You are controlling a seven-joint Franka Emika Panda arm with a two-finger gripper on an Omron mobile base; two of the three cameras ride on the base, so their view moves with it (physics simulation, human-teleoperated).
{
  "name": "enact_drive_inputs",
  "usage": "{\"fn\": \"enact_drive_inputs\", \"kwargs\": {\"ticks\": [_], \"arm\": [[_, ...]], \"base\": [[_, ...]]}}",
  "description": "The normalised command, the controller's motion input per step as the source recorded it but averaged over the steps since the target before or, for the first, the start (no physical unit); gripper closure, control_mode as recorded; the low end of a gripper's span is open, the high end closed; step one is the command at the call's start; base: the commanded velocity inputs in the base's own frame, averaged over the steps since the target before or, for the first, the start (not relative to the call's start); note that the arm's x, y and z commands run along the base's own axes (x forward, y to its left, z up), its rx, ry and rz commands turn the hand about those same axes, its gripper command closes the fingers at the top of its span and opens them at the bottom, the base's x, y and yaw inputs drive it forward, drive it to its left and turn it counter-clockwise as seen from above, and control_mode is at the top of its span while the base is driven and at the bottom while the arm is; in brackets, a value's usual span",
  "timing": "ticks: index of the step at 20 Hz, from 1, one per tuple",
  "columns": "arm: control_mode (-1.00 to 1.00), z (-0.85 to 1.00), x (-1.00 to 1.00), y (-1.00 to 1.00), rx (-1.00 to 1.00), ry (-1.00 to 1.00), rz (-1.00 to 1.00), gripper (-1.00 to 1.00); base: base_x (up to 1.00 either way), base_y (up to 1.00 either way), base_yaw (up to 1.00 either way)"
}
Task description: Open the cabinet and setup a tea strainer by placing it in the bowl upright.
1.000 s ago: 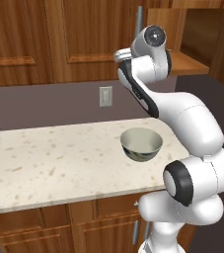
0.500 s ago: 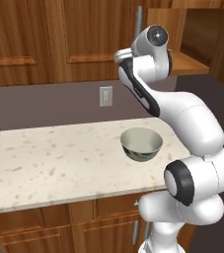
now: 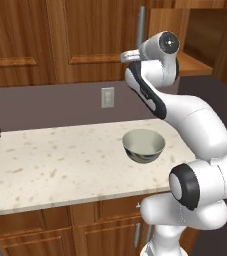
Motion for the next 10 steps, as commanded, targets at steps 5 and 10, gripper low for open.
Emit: {"fn": "enact_drive_inputs", "kwargs": {"ticks": [5, 10], "arm": [[-1.0, -0.03, 0.12, -0.21, 0.14, -0.03, -0.01, 1.0], [-1.0, 0.04, -0.36, -0.07, 0.06, -0.01, -0.04, 1.0]], "base": [[0.0, 0.0, 0.0], [0.0, 0.0, 0.0]]}}
